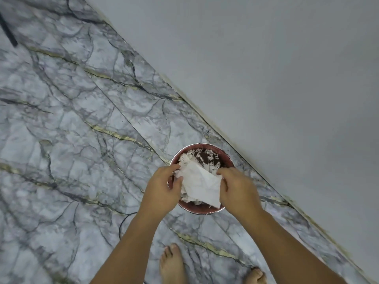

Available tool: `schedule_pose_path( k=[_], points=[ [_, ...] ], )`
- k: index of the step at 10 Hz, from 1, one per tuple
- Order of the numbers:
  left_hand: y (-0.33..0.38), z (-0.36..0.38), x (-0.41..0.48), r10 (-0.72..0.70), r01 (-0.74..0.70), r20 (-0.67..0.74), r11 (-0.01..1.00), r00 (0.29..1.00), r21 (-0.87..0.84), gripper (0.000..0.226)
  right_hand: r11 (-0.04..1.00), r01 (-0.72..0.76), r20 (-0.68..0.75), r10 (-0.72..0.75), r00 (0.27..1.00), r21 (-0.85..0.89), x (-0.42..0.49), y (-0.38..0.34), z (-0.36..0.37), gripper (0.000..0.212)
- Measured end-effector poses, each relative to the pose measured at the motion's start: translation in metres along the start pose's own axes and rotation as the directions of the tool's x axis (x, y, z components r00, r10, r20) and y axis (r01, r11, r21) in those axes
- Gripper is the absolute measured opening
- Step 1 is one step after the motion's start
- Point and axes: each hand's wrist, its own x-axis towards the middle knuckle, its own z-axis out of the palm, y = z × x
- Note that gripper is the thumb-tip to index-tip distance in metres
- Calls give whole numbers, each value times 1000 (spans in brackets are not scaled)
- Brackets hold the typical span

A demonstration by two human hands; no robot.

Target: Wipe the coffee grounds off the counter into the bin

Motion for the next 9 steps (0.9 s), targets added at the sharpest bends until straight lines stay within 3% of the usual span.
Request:
schedule_pose_path(
  k=[1,2,3,4,5,6,7,8,9],
  points=[
    [-16,12,7,-34,35,-32,998,999,46,34,963,186,127,-163,978,-193,8,-1,36,27],
    [-29,19,11,-56,58,-15,994,998,98,31,889,232,253,-138,958,-395,15,-5,58,30],
    [-33,20,12,-76,75,-2,992,997,105,30,865,164,281,-28,959,-475,21,-5,62,29],
    [-31,14,10,-100,99,15,991,995,85,31,913,79,254,27,967,-399,17,-6,49,39],
    [-16,3,5,-117,118,-14,989,993,89,30,971,-149,129,174,976,-185,2,-10,24,47],
    [15,-17,-9,-123,126,-34,989,992,82,25,961,-277,21,276,961,13,-23,-17,-17,47],
    [45,-44,-43,-105,102,33,990,994,97,29,938,-257,-35,272,962,232,-63,-44,-90,32],
    [91,-80,-100,-125,99,148,981,981,169,24,906,-165,-74,209,975,389,-118,-90,-198,37],
    [132,-124,-190,-153,102,210,967,966,234,45,893,48,-194,44,980,448,-197,-149,-325,49]
  ],
)
